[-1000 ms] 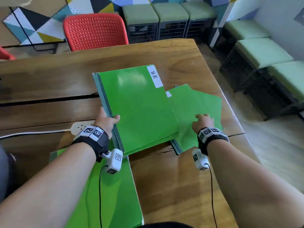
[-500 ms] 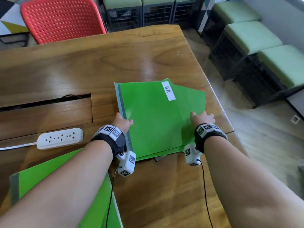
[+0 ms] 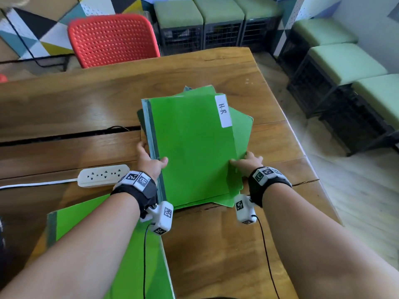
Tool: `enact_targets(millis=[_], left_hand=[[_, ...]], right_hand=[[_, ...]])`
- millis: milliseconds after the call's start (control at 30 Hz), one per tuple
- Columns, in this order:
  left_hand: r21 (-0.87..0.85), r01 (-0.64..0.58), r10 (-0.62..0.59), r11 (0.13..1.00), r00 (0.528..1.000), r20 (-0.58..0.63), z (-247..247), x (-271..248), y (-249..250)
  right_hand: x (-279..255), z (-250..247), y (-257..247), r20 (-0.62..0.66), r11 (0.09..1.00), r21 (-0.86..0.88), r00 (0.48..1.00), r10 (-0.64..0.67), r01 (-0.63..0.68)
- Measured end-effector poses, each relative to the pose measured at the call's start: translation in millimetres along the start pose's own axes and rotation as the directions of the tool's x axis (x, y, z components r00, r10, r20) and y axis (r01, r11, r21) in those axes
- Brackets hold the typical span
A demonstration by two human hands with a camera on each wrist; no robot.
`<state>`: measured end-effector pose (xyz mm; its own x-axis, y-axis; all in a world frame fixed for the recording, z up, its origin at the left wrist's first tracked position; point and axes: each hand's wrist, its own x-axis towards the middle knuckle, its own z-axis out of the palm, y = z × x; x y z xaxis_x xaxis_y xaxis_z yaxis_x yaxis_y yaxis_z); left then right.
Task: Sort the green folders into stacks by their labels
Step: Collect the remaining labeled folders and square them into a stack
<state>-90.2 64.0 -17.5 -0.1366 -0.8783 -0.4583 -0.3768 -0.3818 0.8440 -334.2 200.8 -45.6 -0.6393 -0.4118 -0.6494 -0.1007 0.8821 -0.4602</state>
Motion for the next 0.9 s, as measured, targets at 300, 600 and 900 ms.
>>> enact_targets(millis=[300, 600, 900], left_hand=[[-0.057, -0.346, 0.346, 0.937, 0.938, -0.007, -59.6, -29.8, 30.6], [-0.145, -0.348, 0.350, 0.926, 0.937, -0.008, -68.0, -44.3, 33.5], [0.136, -0.338, 0.341, 0.931, 0.940, -0.001, -54.7, -35.4, 22.2]], right_hand=[[-65.8, -6.5, -67.1, -0.251, 0.656, 0.550, 0.852, -0.460, 0.516], [-92.7, 1.7, -67.2, -0.265, 0.566, 0.552, 0.772, -0.577, 0.612], [-85.9, 4.1, -50.8, -0.225, 0.722, 0.364, 0.808, -0.545, 0.588]])
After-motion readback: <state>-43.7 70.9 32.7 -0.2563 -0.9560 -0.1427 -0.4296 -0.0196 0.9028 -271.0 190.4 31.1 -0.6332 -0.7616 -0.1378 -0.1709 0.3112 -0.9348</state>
